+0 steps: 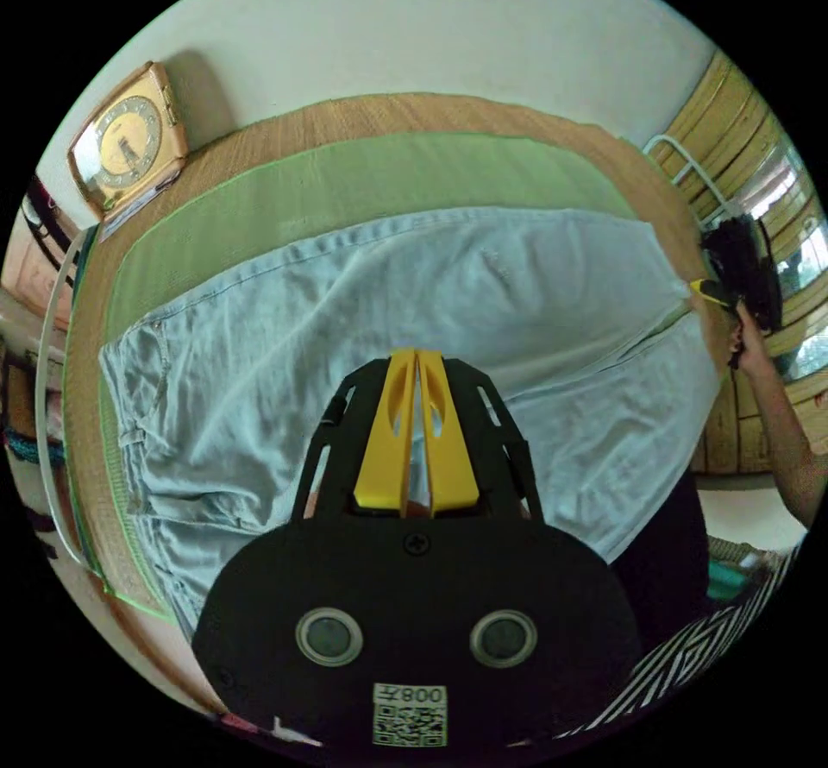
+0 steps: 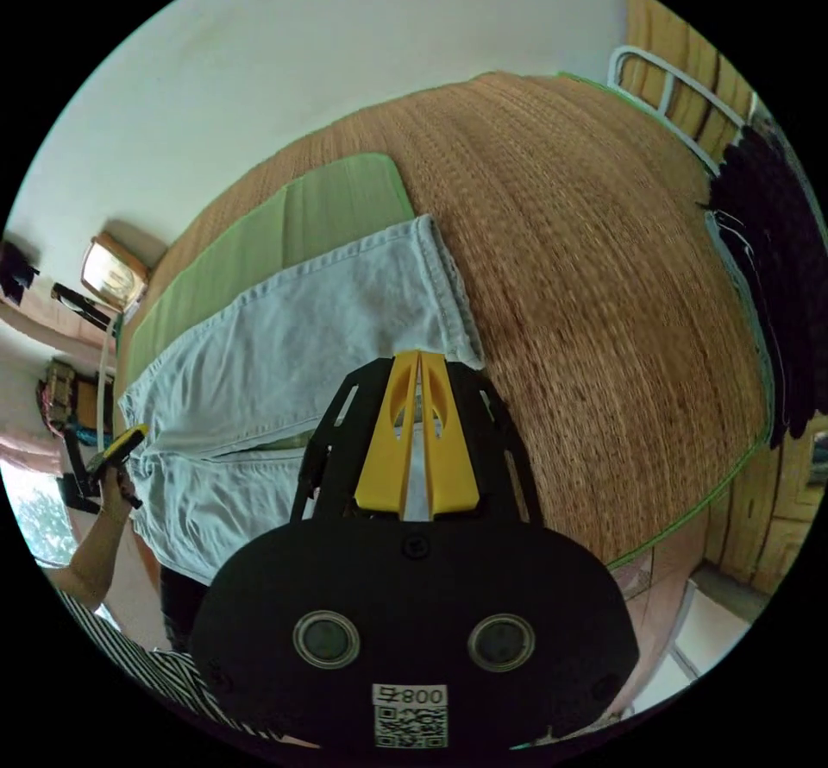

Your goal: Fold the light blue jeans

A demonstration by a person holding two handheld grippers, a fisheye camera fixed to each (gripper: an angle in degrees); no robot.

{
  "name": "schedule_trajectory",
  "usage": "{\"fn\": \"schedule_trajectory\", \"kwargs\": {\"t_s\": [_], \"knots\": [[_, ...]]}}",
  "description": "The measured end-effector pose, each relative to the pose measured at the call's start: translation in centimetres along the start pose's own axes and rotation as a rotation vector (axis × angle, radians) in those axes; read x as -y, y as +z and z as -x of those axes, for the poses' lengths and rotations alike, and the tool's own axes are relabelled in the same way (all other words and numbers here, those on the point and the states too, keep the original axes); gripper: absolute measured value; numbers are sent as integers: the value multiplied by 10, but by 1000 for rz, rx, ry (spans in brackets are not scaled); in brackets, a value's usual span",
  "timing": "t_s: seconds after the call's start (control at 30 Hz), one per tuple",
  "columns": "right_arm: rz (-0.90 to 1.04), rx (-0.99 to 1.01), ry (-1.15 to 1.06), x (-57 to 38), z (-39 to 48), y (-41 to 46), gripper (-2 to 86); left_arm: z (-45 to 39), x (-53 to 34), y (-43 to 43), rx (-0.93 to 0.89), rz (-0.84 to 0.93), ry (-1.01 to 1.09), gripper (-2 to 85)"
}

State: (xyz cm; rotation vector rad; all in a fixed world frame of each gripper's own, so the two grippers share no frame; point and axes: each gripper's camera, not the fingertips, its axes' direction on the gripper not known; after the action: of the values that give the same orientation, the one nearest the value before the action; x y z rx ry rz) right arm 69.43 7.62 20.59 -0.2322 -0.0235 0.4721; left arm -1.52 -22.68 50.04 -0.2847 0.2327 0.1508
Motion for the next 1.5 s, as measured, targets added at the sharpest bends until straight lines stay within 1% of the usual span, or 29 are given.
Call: {"fn": "schedule_trajectory", "kwargs": {"t_s": [0.07,0.17,0.2,0.23,0.3,0.37,0.47,0.53,0.6,0.63,0.67,0.73,0.8,0.83,0.87,0.9,0.97,1.03,1.1,1.13,1.17,1.2,1.27,1.3,1.33,1.4,1.47,1.5], "knots": [[1,-53,32,-5,-21,-3,55,-29,31,9,-69,-33,73,26],[34,-38,29,-6,-39,4,83,-90,95,40,-164,-32,214,50],[36,-45,24,-6,-42,5,86,-119,122,56,-169,-28,280,55],[38,-68,11,-6,-45,8,92,-133,136,64,-166,-25,301,57],[66,-52,-6,-5,-52,15,98,-185,188,97,-194,13,377,63],[82,-18,-10,-7,-61,22,96,-221,221,120,-196,31,422,65],[67,-21,-18,-12,-68,24,84,-276,264,157,-189,81,484,66],[53,-30,-31,-16,-71,24,80,-306,280,175,-157,101,534,66],[38,-30,-35,-20,-75,23,73,-340,293,200,-93,163,597,62],[30,-28,-39,-22,-77,23,71,-347,294,206,-75,184,611,60],[23,-25,-42,-25,-80,22,69,-357,296,208,-67,160,648,53],[16,-12,-45,-28,-85,20,65,-367,300,210,-82,188,666,40],[-9,26,-45,-31,-90,10,60,-377,302,196,-90,140,675,30],[-34,66,-48,-34,-92,0,58,-379,303,190,-95,124,674,28],[-65,134,-48,-38,-95,-14,56,-382,304,176,-107,77,675,26],[-81,160,-49,-39,-96,-21,55,-386,307,164,-103,37,676,24],[-111,226,-21,-43,-108,-35,52,-393,313,158,-109,20,662,25],[-96,306,21,-39,-123,-26,51,-403,321,173,-72,50,662,27],[-10,302,48,-31,-134,0,51,-416,328,207,-34,173,633,34],[63,270,74,-29,-138,15,53,-419,328,210,-23,180,626,36],[92,218,80,-32,-140,19,53,-424,326,210,-17,160,607,42],[84,204,76,-35,-140,16,54,-429,321,202,-55,126,604,48],[32,68,70,-58,-142,-4,49,-438,306,188,-142,70,639,56],[26,46,72,-65,-144,-9,52,-444,292,181,-188,63,655,63],[18,60,71,-80,-148,-19,58,-447,284,180,-228,74,667,63],[13,106,76,-105,-151,-32,67,-463,248,182,-376,165,737,69],[61,113,58,-136,-141,-38,77,-475,222,190,-380,231,786,71],[79,103,48,-142,-136,-38,79,-482,209,197,-337,258,815,71]]}}
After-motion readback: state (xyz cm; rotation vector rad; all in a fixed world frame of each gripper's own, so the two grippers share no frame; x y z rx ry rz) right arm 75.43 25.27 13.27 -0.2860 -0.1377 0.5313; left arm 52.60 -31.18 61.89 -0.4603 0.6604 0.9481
